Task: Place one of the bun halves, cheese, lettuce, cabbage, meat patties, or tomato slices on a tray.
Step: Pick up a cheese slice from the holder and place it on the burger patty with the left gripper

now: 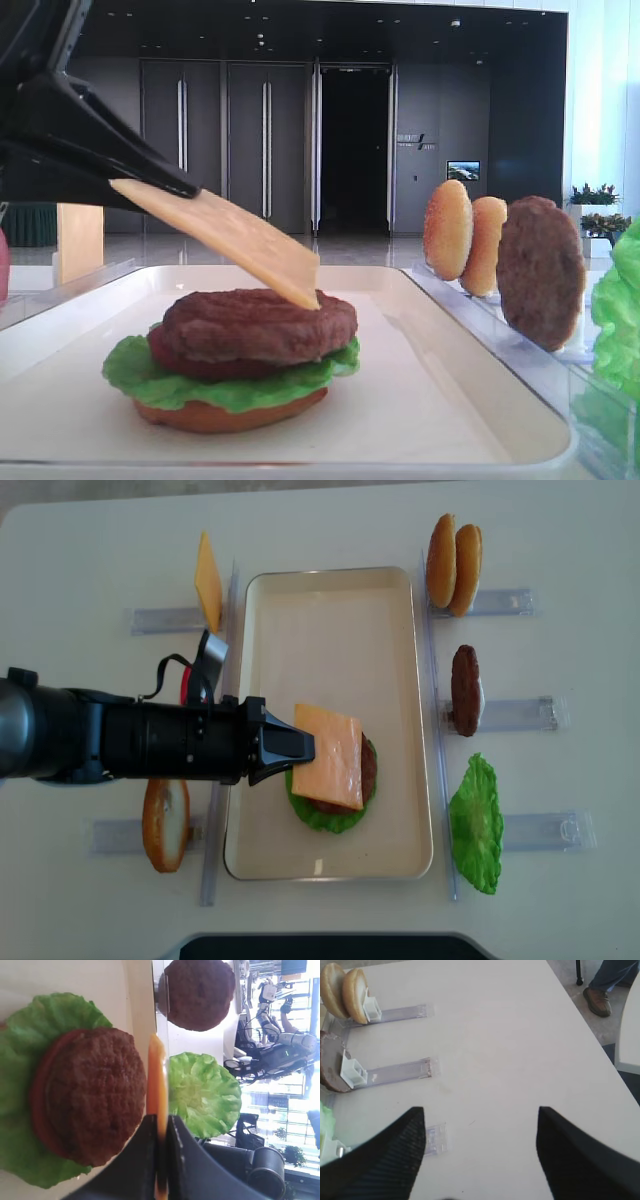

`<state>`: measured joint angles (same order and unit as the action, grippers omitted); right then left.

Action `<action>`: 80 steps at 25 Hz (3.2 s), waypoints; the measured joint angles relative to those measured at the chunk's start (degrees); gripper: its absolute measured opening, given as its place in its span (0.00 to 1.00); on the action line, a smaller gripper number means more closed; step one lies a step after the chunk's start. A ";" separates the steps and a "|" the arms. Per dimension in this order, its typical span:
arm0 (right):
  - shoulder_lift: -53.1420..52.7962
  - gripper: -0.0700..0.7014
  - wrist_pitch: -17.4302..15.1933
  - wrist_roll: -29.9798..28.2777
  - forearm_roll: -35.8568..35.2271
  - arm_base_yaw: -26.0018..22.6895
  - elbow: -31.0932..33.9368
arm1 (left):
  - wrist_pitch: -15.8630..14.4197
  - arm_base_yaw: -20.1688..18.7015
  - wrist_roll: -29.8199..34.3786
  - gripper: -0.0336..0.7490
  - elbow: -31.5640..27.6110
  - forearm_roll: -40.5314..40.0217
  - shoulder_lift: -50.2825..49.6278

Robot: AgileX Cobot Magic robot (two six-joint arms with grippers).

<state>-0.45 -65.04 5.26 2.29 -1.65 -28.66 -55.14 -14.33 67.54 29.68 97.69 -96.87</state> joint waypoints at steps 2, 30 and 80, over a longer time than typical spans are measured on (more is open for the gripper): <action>0.00 0.71 0.00 0.00 0.00 0.00 0.00 | 0.16 0.00 0.00 0.07 0.00 0.00 0.00; 0.00 0.71 0.00 0.00 0.00 0.00 0.00 | 1.62 0.00 0.00 0.07 0.00 0.00 0.00; 0.00 0.71 0.00 0.00 0.00 0.00 0.00 | 7.91 -7.52 -1.27 0.09 5.35 0.00 -0.06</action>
<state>-0.45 -65.04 5.26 2.29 -1.65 -28.66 -47.23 -21.85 66.27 35.03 97.69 -96.94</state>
